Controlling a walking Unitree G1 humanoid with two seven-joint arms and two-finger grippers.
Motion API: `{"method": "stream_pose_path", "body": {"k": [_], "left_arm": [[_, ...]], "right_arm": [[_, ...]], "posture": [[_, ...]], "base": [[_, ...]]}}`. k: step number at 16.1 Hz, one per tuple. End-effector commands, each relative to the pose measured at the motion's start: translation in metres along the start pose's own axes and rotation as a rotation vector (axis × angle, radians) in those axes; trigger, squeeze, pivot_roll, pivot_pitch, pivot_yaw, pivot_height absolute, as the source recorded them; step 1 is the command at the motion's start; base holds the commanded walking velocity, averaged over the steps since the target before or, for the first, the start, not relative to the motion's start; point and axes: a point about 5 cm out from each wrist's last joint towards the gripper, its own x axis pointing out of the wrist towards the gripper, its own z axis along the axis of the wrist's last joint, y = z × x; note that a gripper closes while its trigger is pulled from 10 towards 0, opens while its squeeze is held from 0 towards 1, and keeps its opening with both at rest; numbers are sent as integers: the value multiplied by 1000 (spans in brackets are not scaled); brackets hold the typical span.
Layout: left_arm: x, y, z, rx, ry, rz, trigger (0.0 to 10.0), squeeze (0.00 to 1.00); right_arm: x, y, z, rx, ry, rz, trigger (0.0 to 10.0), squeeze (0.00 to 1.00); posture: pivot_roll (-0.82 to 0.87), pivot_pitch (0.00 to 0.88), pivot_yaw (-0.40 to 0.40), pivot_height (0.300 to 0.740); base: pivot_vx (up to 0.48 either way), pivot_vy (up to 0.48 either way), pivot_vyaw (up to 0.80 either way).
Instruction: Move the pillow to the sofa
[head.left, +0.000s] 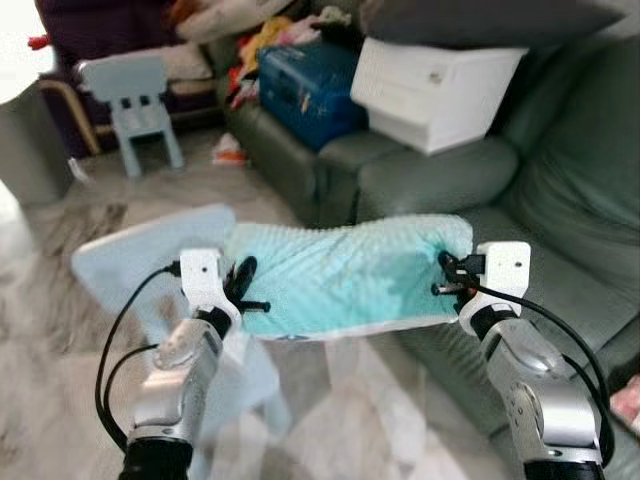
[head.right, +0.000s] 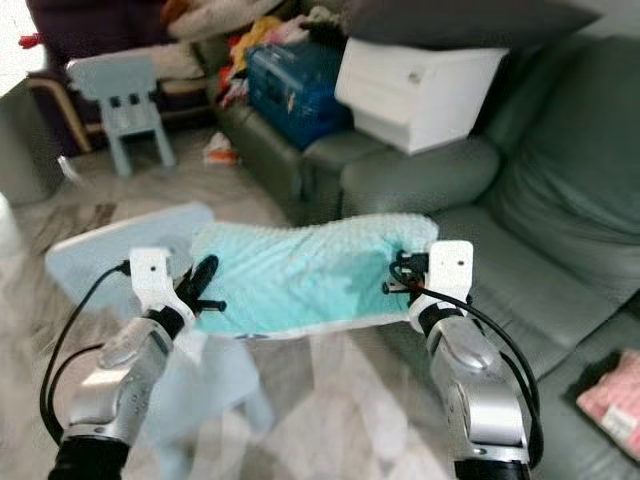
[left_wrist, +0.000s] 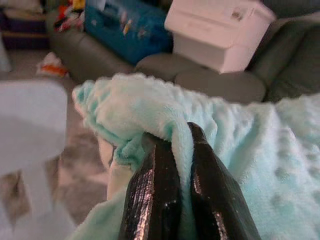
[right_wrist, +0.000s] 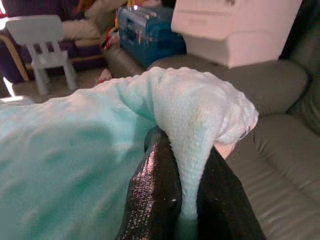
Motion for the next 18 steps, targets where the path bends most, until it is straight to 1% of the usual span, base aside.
{"method": "stream_pose_path", "body": {"k": [1,3,4,18], "left_arm": [[-3,9,5,14,-17,29,10000,0],[-3,9,5,14,-16,28,10000,0],[-3,9,6,16,-15,27,10000,0],[-3,8,4,12,-6,23,10000,0]], "right_arm": [[2,9,9,2,-40,26,10000,0],[2,9,9,2,-40,28,10000,0],[2,9,10,2,-39,28,10000,0],[2,10,9,2,-37,33,10000,0]], "posture": [[-169,2,-6,740],[-170,2,-6,740],[-169,1,-6,740],[-169,4,-6,740]], "base": [[386,0,0],[390,0,0],[390,0,-600],[392,0,-744]]}}
